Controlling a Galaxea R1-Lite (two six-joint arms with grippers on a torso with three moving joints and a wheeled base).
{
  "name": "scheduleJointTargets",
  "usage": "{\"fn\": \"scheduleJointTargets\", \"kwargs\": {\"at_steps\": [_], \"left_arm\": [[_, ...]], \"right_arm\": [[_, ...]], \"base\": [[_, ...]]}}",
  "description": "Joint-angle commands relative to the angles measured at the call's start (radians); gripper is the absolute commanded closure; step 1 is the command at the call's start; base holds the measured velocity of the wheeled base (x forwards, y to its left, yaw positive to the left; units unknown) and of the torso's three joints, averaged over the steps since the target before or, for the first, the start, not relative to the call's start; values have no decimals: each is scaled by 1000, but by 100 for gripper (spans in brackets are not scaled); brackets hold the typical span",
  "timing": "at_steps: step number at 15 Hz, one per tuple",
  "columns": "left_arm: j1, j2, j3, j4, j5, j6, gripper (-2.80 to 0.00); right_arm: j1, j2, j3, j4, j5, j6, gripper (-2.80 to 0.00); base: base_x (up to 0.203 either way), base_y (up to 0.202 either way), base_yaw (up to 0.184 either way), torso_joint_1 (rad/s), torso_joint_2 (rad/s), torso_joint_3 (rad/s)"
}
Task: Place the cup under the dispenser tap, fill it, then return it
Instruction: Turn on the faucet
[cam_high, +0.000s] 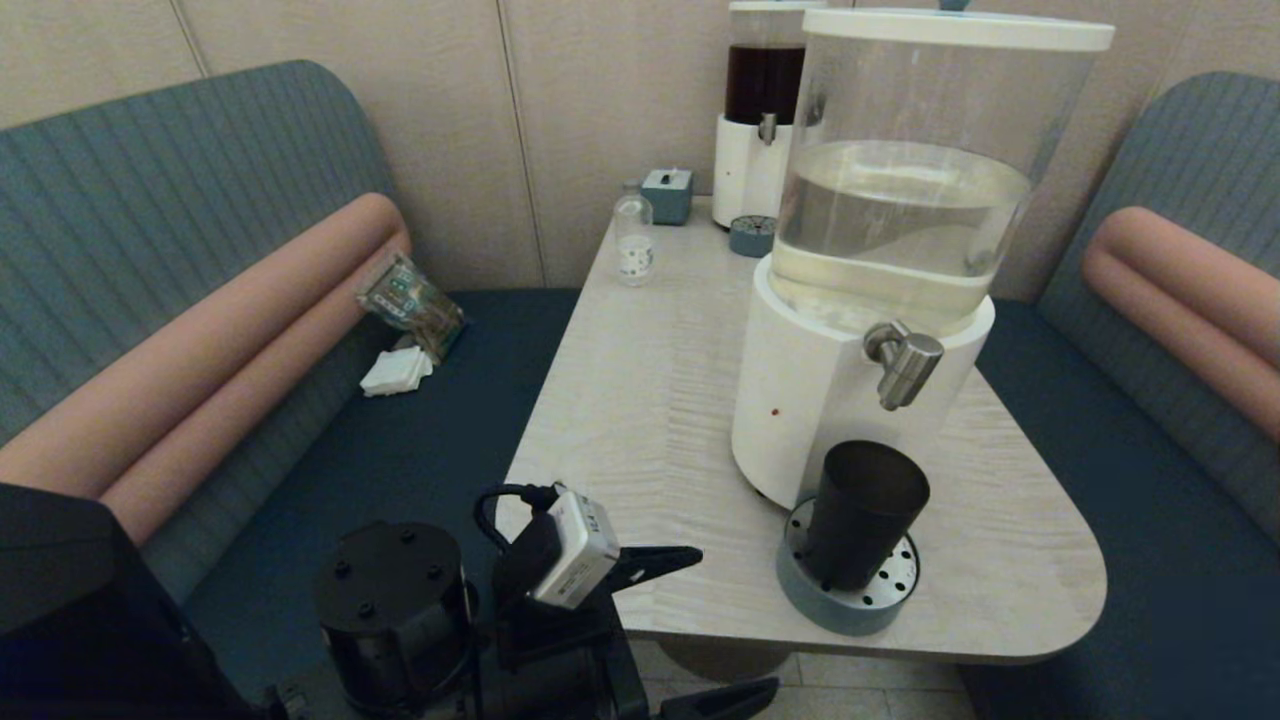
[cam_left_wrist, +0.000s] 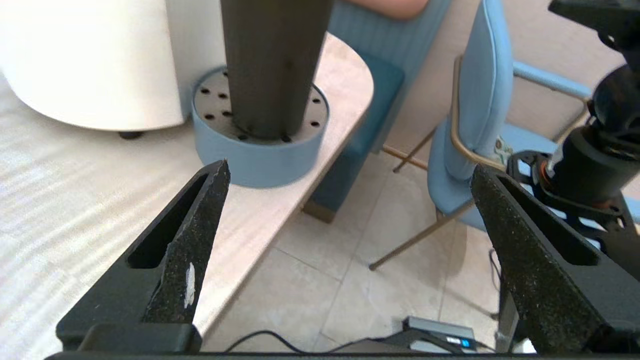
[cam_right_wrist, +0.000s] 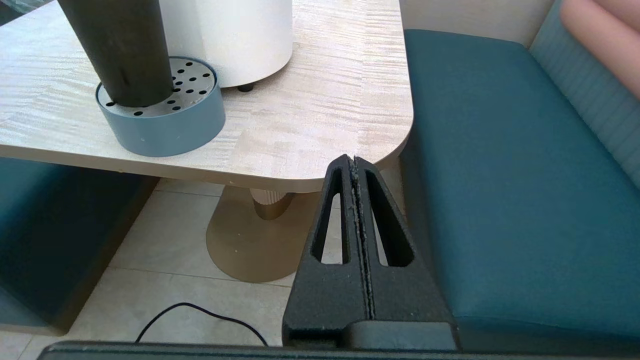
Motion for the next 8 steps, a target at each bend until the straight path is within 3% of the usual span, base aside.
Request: {"fn": "scheduleJointTargets", "kwargs": {"at_steps": [1, 2, 3, 6, 8], "left_arm": [[-3, -8, 17, -9, -1, -1, -280], [-3, -16, 40, -9, 4, 1, -280], [-3, -35, 72, -9, 21, 2, 0], [-1, -144, 138, -9, 127, -19, 0], [0, -230, 140, -9, 356, -90, 0]], "right_arm": [[-1, -2, 14, 0, 0, 0, 0], [1, 0, 14, 0, 0, 0, 0], [1, -2, 14, 0, 1, 0, 0], [1, -2, 14, 0, 0, 0, 0], [1, -1, 14, 0, 0, 0, 0]], "base": [[0, 0, 0, 0, 0, 0], [0, 0, 0, 0, 0, 0], [0, 0, 0, 0, 0, 0], [0, 0, 0, 0, 0, 0], [0, 0, 0, 0, 0, 0]]}}
